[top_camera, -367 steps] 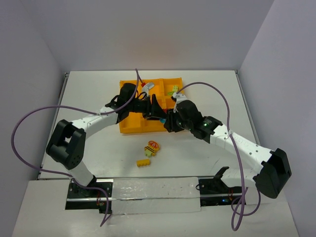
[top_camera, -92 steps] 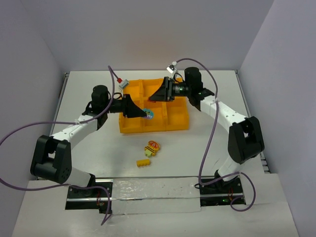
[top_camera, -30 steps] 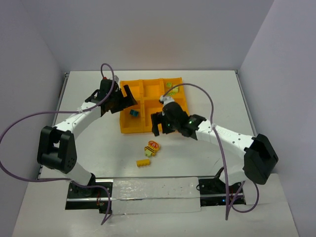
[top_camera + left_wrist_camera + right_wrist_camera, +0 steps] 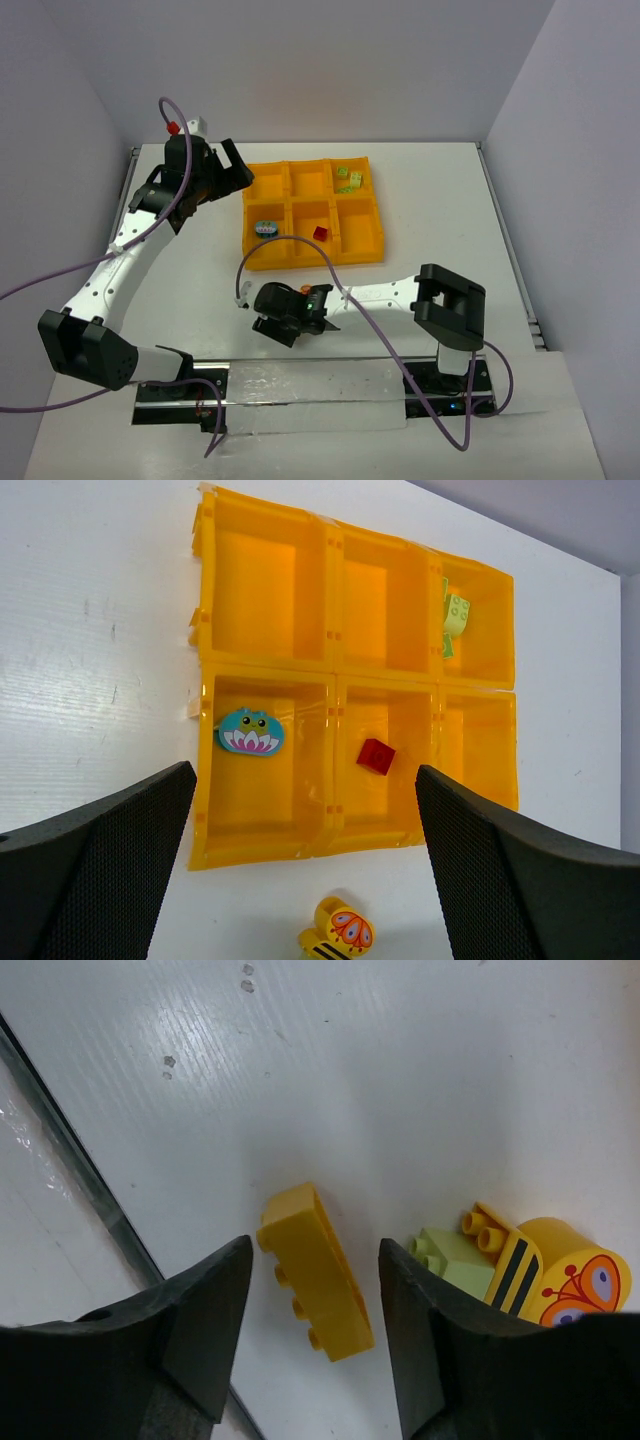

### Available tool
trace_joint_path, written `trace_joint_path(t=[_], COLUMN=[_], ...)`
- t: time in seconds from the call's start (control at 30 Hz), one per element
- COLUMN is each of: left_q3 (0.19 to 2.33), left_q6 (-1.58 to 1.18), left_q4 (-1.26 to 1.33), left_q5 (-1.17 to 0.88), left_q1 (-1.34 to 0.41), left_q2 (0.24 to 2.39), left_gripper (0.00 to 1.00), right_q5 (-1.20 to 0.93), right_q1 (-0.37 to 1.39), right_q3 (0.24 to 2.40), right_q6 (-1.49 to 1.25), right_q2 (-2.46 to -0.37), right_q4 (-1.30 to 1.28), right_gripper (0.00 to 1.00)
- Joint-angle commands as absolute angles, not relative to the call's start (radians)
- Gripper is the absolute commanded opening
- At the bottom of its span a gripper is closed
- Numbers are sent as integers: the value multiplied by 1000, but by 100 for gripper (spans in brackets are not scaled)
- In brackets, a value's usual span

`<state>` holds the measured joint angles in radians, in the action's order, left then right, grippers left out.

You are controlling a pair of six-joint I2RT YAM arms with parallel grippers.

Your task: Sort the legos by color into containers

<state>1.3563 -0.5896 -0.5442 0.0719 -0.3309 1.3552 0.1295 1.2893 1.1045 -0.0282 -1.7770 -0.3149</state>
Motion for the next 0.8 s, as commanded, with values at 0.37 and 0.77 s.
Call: trace_joint_path(t=[0.37, 0.77], left_q3=[1358, 1361], left_q6=[-576, -584], left_q4=[-537, -540], left_q5=[67, 80], left_q1=[-314, -287], left_q2=[1342, 1318], left_gripper=[99, 99], right_q5=[189, 170], right_q1=[1289, 1041], right_q3=[1195, 1224], right_q6=[-18, -196], right_q2=[-1785, -1461], right_q4=[-333, -281], right_gripper=[15, 6])
